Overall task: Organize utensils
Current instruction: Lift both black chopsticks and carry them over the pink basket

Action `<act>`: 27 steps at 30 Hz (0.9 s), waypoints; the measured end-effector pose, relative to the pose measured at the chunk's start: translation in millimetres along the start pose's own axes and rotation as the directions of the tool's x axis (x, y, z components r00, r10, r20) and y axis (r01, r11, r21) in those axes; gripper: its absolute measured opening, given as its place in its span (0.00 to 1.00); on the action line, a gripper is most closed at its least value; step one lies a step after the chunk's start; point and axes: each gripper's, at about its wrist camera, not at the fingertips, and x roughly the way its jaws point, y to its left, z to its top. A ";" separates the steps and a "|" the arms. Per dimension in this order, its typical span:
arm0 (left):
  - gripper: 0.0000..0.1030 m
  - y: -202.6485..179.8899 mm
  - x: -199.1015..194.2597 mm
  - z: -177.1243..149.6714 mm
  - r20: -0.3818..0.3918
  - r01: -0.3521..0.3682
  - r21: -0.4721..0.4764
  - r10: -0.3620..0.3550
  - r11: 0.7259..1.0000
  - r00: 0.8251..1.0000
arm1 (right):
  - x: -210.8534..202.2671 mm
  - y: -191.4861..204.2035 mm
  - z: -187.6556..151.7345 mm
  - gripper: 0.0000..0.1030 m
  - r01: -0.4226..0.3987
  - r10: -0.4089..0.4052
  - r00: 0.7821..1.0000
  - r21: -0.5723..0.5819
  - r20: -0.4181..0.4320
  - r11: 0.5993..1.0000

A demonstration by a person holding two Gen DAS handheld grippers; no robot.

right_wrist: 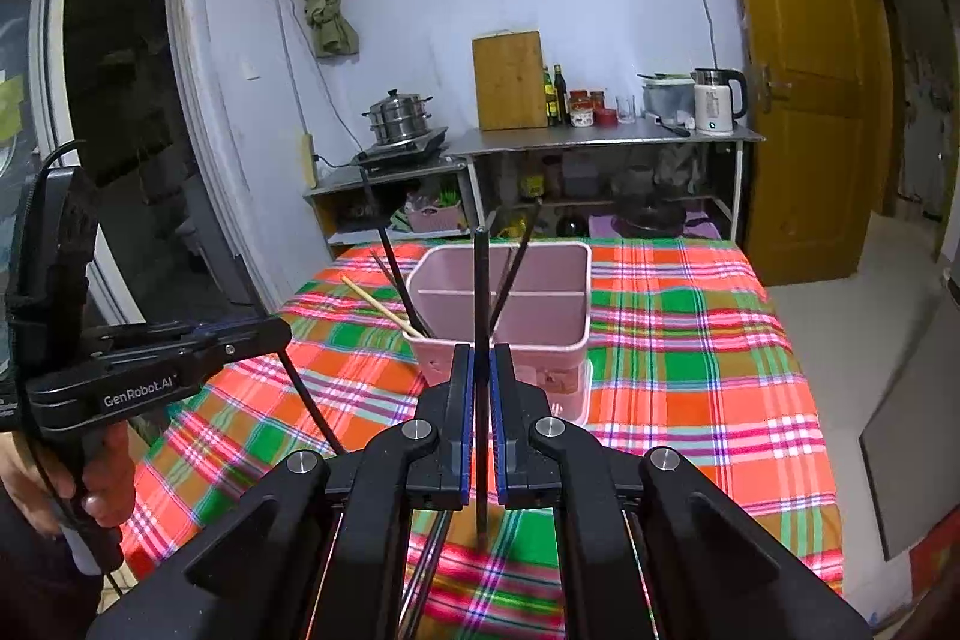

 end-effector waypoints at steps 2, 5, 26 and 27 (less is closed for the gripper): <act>0.05 0.1 -3.1 5.1 0.013 0.004 -0.004 -0.004 1.000 1.000 | 0.1 1.3 3.6 0.05 -0.006 0.006 1.000 0.002 0.011 1.000; 0.05 -0.9 -6.5 14.6 0.033 0.006 -0.007 -0.006 1.000 0.999 | 1.0 1.7 9.7 0.05 -0.015 0.015 0.999 0.007 0.030 1.000; 0.05 12.8 -13.2 103.6 0.195 0.023 -0.059 -0.011 0.998 0.981 | 13.1 3.4 89.1 0.05 -0.051 0.041 0.977 0.040 0.210 0.998; 0.05 13.4 -10.8 106.6 0.197 0.024 -0.059 -0.012 0.998 0.980 | 14.5 2.9 91.5 0.05 -0.050 0.040 0.976 0.042 0.215 0.998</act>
